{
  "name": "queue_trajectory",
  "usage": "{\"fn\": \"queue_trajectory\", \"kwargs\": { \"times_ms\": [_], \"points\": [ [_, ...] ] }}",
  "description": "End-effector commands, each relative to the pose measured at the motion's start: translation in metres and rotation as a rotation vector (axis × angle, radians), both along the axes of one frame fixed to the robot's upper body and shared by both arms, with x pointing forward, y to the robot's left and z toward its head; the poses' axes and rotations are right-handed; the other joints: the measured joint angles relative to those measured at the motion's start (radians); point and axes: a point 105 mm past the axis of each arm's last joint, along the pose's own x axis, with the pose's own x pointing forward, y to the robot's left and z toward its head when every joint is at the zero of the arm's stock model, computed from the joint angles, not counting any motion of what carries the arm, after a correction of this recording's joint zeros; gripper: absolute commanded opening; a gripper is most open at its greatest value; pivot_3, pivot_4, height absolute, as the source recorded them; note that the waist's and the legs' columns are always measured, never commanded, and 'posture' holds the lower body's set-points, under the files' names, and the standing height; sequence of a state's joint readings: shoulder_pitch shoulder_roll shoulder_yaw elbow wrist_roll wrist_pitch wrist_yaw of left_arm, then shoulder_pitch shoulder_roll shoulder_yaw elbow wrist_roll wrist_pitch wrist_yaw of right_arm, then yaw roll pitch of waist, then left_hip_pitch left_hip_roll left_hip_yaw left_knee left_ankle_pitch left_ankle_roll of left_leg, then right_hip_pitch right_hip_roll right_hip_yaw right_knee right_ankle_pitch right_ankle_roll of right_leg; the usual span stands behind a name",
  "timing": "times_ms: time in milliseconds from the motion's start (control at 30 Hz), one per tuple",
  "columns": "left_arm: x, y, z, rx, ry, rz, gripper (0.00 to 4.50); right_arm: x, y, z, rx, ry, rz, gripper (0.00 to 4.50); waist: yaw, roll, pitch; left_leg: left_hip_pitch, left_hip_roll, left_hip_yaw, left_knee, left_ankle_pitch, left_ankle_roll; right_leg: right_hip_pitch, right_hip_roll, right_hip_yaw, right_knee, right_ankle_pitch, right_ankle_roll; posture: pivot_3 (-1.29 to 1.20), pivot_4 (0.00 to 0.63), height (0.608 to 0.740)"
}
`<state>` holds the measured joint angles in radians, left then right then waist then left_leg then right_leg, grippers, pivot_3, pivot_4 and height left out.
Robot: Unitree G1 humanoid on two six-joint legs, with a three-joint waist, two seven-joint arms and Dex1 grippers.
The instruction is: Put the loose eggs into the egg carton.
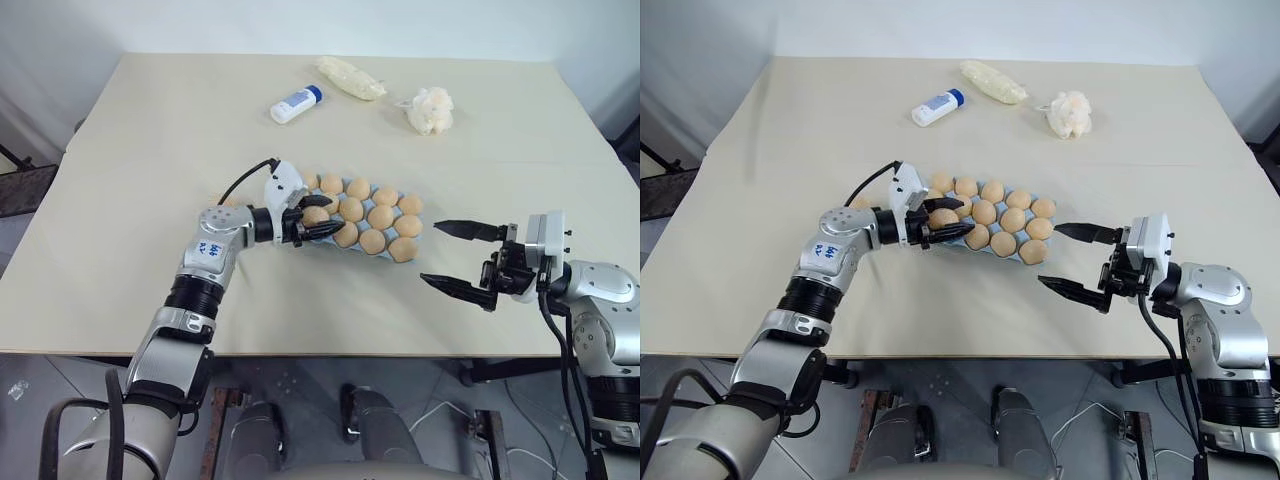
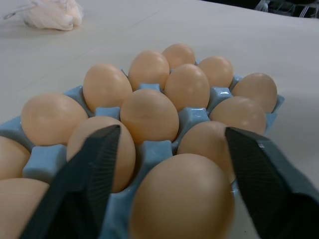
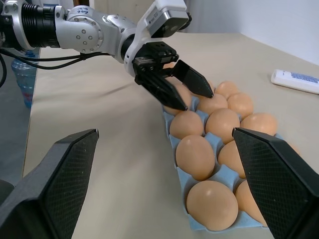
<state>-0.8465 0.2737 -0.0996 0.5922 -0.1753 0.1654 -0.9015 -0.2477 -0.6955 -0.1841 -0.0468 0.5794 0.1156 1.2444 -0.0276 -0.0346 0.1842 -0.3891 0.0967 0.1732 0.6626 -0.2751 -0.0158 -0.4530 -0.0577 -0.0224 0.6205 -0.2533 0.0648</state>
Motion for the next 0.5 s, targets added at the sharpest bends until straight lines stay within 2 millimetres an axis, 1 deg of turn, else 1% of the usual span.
{"fn": "queue_trajectory", "kwargs": {
  "times_ms": [33,133,200,267,333,400,500],
  "points": [
    [0.006,-0.002,0.029,-0.049,-0.087,0.033,4.45,-0.001,-0.002,0.014,0.002,-0.051,0.000,4.50,0.000,0.000,0.000,0.000,0.000,0.000,0.000,0.000,0.000,0.000,0.000,0.000,0.000,0.000,0.000,0.00,0.150,0.740],
    [0.007,0.003,0.044,-0.078,-0.129,0.068,4.45,0.001,-0.001,0.015,-0.002,-0.049,0.007,4.50,-0.001,0.000,0.000,0.000,0.000,0.000,0.000,0.000,0.000,0.000,0.000,0.000,0.000,0.000,0.000,0.00,0.150,0.740],
    [0.009,0.012,0.058,-0.099,-0.168,0.120,4.45,0.002,-0.001,0.016,-0.004,-0.049,0.012,4.50,-0.001,0.000,0.000,0.000,0.000,0.000,0.000,0.000,0.000,0.000,0.000,0.000,0.000,0.000,0.000,0.00,0.150,0.740],
    [0.013,0.029,0.075,-0.116,-0.227,0.217,4.45,0.003,-0.001,0.018,-0.007,-0.048,0.018,4.50,-0.002,0.000,0.000,0.000,0.000,0.000,0.000,0.000,0.000,0.000,0.000,0.000,0.000,0.000,0.000,0.00,0.150,0.740],
    [0.011,0.047,0.086,-0.134,-0.255,0.273,4.45,0.004,-0.001,0.018,-0.012,-0.045,0.024,4.50,-0.003,0.000,0.000,0.000,0.000,0.000,0.000,0.000,0.000,0.000,0.000,0.000,0.000,0.000,0.000,0.00,0.150,0.740],
    [0.010,0.069,0.091,-0.139,-0.281,0.345,4.45,0.004,-0.002,0.018,-0.016,-0.042,0.030,4.50,-0.003,0.000,0.000,0.000,0.001,0.000,-0.001,0.000,0.000,0.000,0.000,0.000,0.000,0.000,0.000,0.00,0.150,0.740],
    [0.008,0.110,0.092,-0.157,-0.302,0.495,4.45,0.006,-0.002,0.019,-0.020,-0.040,0.039,4.50,-0.003,0.000,0.000,0.001,0.001,0.001,-0.001,0.000,0.000,0.000,0.000,0.000,0.001,0.000,0.000,0.00,0.150,0.740]
  ]
}}
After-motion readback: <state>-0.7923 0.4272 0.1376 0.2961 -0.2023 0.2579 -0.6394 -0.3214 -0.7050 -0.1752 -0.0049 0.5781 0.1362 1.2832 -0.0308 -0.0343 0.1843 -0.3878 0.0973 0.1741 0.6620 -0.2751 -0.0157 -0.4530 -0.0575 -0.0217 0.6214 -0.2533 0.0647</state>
